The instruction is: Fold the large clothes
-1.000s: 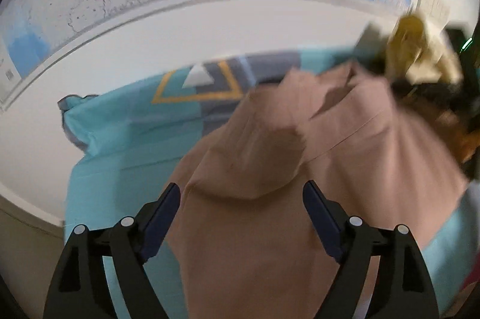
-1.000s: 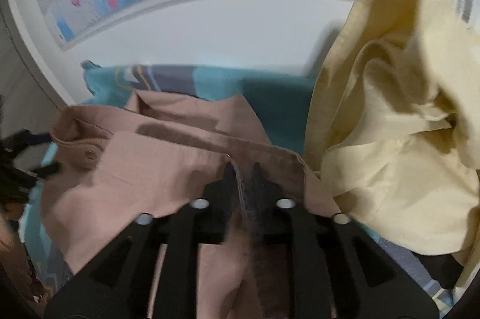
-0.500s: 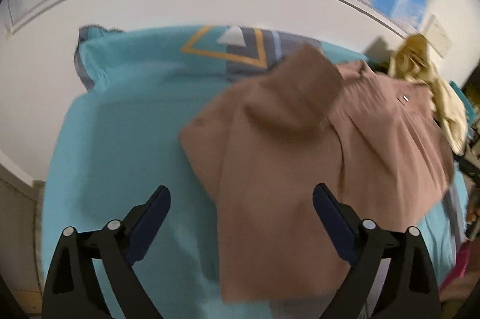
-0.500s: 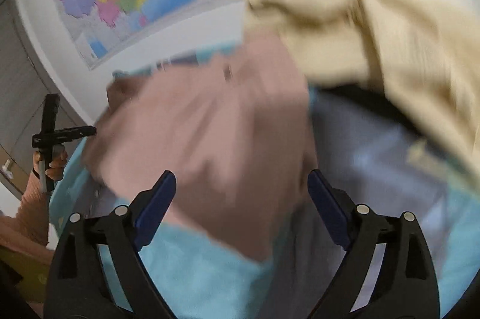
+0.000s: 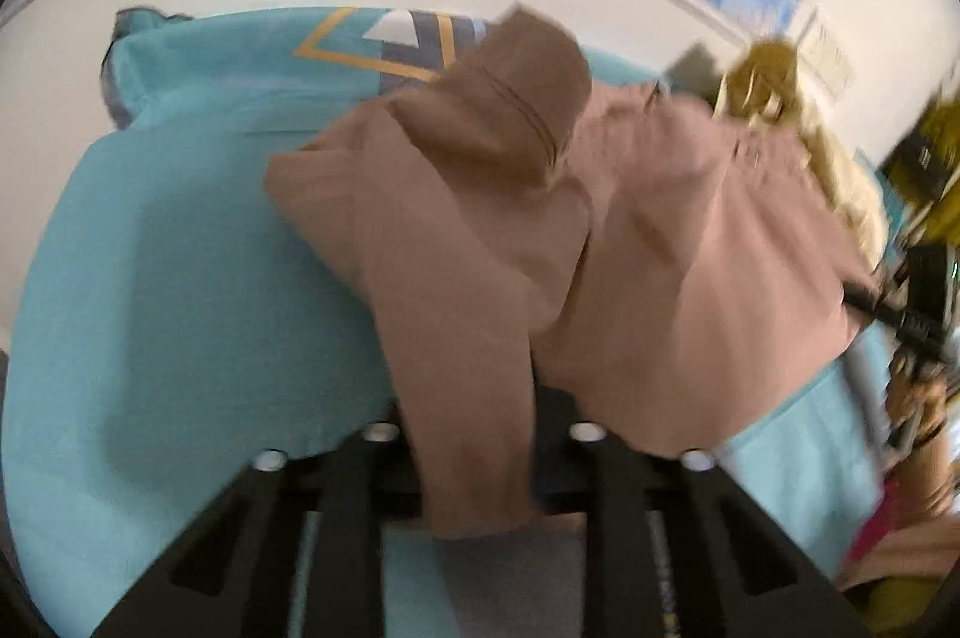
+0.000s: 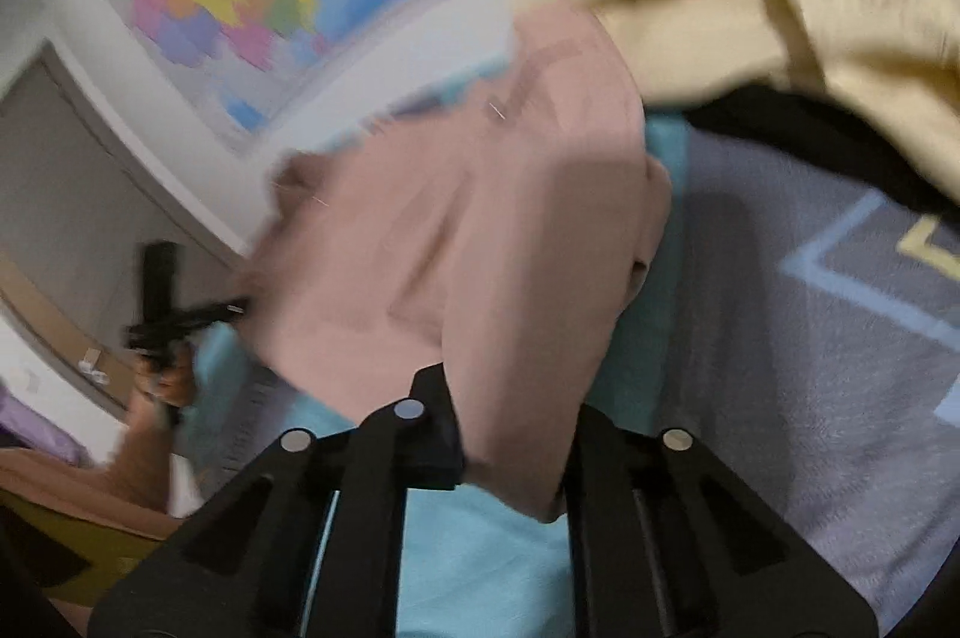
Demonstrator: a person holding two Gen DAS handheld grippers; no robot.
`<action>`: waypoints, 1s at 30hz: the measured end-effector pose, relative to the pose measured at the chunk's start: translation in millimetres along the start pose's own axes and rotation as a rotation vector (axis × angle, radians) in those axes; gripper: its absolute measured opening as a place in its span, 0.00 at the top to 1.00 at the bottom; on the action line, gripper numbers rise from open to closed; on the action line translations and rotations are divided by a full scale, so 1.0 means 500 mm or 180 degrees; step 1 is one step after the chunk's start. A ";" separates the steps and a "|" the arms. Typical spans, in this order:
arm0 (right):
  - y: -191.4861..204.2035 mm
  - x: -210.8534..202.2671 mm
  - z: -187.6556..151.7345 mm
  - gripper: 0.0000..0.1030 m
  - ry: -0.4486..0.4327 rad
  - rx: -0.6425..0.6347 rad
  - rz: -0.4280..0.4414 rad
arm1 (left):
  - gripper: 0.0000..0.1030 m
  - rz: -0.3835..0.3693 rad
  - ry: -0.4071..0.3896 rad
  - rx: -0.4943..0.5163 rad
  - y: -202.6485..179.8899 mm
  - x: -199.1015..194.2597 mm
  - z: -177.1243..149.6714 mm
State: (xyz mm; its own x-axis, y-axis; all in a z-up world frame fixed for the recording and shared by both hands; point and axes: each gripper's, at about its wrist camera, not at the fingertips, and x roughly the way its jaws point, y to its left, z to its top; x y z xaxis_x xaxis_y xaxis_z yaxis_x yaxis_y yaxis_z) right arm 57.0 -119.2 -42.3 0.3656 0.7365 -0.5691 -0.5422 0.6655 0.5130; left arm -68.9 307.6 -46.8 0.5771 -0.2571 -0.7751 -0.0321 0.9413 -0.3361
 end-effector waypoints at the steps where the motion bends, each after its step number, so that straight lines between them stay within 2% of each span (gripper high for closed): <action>1: 0.020 -0.030 0.009 0.92 -0.0073 -0.0068 0.0060 | 0.90 -0.0086 0.0009 -0.0063 0.002 -0.011 0.002; 4: 0.056 -0.109 0.023 0.93 -0.0207 -0.0230 0.0143 | 0.92 -0.0296 -0.0070 -0.0182 0.000 -0.084 -0.015; 6: 0.047 -0.151 0.016 0.93 -0.0221 -0.0191 0.0174 | 0.91 -0.0407 -0.0085 -0.0187 0.000 -0.108 -0.039; 8: 0.029 -0.149 -0.005 0.92 -0.0056 -0.0168 -0.0049 | 0.87 -0.0402 0.0019 -0.0169 0.002 -0.099 -0.067; 9: 0.018 -0.131 -0.014 0.91 0.0080 -0.0110 -0.0088 | 0.79 -0.0296 0.0131 -0.0169 0.003 -0.081 -0.078; 10: 0.003 -0.107 -0.028 0.88 0.0273 -0.0090 -0.0184 | 0.75 -0.0104 0.0285 -0.0208 0.013 -0.052 -0.090; 11: -0.019 -0.080 -0.048 0.83 0.0460 -0.0022 -0.0349 | 0.73 -0.0046 0.0337 -0.0240 0.019 -0.038 -0.094; 12: -0.036 -0.068 -0.059 0.80 0.0559 0.0060 -0.0445 | 0.72 -0.0077 0.0316 -0.0278 0.024 -0.031 -0.098; 13: -0.045 -0.063 -0.063 0.68 0.0582 0.0118 -0.0526 | 0.66 -0.0044 0.0227 -0.0299 0.024 -0.036 -0.096; 15: -0.047 -0.079 -0.059 0.63 0.0464 0.0204 -0.0675 | 0.55 0.0104 0.0021 -0.0236 0.015 -0.063 -0.087; 16: -0.034 -0.096 -0.050 0.54 0.0335 0.0151 -0.0805 | 0.53 0.0182 -0.0109 -0.0163 0.005 -0.082 -0.081; 17: -0.016 -0.115 -0.039 0.36 0.0167 0.0049 -0.0943 | 0.45 0.0316 -0.0275 -0.0020 -0.015 -0.104 -0.073; 18: 0.000 -0.125 -0.033 0.31 0.0055 -0.0035 -0.1018 | 0.33 0.0394 -0.0364 0.0083 -0.030 -0.115 -0.066; 19: 0.023 -0.132 -0.021 0.31 -0.0046 -0.0168 -0.1031 | 0.29 0.0467 -0.0454 0.0249 -0.056 -0.125 -0.057; 22: 0.086 -0.116 -0.001 0.31 -0.0128 -0.0492 -0.0869 | 0.27 0.0561 -0.0464 0.0617 -0.103 -0.112 -0.026; 26: 0.152 -0.007 0.008 0.34 0.0146 -0.0843 -0.0735 | 0.27 0.0709 -0.0151 0.0876 -0.139 -0.023 0.008; 28: 0.161 0.071 0.008 0.35 0.0352 -0.0945 -0.0831 | 0.34 0.0913 -0.0006 0.0882 -0.133 0.030 0.024; 30: 0.151 0.128 0.006 0.43 0.0538 -0.0950 -0.0943 | 0.56 0.0924 0.0162 0.0843 -0.119 0.075 0.037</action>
State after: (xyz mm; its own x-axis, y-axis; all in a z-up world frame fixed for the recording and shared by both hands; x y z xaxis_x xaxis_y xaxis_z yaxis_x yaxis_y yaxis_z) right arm 42.0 -21.4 -38.1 0.4227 0.4730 -0.7731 -0.6363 0.7623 0.1185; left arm -30.4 246.2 -45.9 0.5336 0.0238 -0.8454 0.0274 0.9986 0.0454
